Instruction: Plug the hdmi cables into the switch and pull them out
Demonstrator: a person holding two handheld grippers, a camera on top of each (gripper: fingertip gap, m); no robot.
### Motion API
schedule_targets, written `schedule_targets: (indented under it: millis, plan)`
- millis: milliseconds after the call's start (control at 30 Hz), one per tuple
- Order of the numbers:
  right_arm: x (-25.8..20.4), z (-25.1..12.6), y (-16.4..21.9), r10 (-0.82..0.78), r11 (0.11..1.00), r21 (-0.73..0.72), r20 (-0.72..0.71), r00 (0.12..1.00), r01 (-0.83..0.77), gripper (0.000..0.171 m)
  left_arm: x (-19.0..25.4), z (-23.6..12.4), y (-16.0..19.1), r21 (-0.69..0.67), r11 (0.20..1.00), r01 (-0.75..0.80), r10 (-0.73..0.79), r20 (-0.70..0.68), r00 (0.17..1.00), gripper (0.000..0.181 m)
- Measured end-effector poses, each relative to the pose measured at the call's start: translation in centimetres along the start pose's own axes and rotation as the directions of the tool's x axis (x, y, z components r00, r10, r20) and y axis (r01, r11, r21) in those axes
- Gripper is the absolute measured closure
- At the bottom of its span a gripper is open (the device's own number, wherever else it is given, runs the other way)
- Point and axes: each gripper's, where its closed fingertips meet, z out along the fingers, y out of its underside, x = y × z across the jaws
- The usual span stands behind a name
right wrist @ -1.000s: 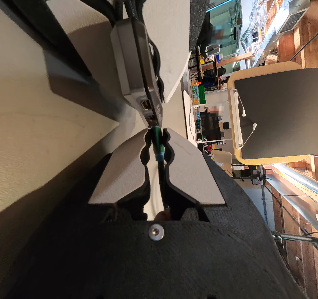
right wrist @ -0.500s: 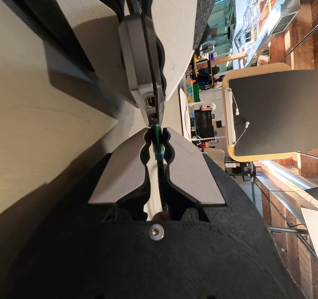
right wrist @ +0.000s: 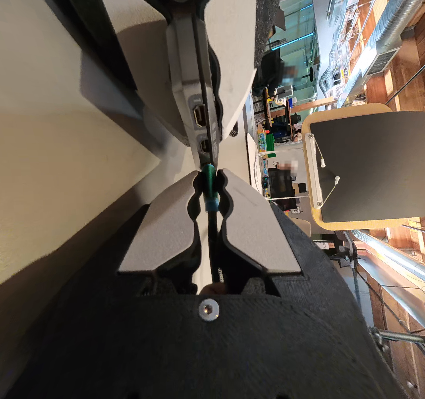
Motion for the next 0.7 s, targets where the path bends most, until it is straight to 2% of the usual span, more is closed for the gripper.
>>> schedule_targets:
  millis: [267,333,567,700]
  plan:
    - [-0.4,-1.0,-0.4,-0.022,0.998,0.054,0.012,1.000,0.021,0.158,0.3,-0.4,-0.7,0.051,0.999,-0.010,0.010,-0.016,1.000,0.163]
    - [-0.4,-1.1,-0.4,-0.019,0.998,0.062,0.017,1.000,0.018,0.158,0.4,-0.5,-0.9,0.063,0.998,-0.005,0.006,-0.026,1.000,0.156]
    - [-0.3,-1.0,0.0,-0.041,0.999,-0.023,-0.023,0.999,0.040,0.158,0.4,-0.4,-0.7,0.027,1.000,0.001,0.000,-0.017,1.000,0.156]
    - [-0.5,-1.3,-0.3,-0.013,1.000,0.021,0.006,1.000,0.013,0.158,0.5,-0.6,-0.9,0.045,0.999,0.000,0.001,-0.025,1.000,0.157]
